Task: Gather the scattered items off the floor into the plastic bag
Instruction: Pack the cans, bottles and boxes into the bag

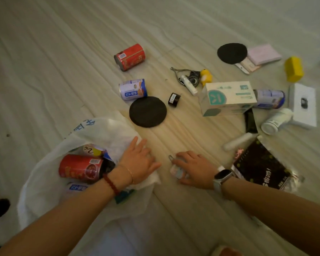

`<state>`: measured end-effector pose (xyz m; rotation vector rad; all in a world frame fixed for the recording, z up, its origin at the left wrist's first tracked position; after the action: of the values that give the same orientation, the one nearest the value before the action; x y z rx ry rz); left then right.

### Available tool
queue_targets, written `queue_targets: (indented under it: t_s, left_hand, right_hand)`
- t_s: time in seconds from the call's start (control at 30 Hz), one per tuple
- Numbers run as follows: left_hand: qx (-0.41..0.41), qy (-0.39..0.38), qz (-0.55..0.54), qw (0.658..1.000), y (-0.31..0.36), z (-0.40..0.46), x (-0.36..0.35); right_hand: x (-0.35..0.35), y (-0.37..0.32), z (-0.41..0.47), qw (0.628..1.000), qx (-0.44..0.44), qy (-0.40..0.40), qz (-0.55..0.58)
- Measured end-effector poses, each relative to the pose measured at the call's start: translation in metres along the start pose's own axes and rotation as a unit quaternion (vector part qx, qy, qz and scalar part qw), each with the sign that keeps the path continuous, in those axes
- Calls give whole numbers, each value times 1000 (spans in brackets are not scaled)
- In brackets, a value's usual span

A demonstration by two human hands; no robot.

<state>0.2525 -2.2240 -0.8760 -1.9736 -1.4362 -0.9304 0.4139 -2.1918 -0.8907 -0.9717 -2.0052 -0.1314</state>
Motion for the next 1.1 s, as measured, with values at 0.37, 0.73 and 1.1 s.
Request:
queue_targets:
  t_s: [0.37, 0.73, 1.1]
  left_hand:
    - [116, 159, -109, 974, -38, 55, 39]
    - [163, 46, -73, 983, -83, 99, 43]
    - [156, 122, -32, 980, -77, 100, 63]
  right_hand:
    - [40, 47, 35, 978, -116, 100, 138]
    - [38, 57, 39, 972, -113, 121, 168]
    - [41, 51, 40, 976, -107, 117, 153]
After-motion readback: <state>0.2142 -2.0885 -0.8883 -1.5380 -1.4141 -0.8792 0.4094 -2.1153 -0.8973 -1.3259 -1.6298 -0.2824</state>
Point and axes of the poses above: each hand's wrist, its own z-axis towards the middle knuckle, its own x-axis out of the back of the hand, y = z × x, the point moved 5 cm from there along z, towards the middle knuckle, and after that the axes turned 8 degrees about -y, right-handed, at the moved point
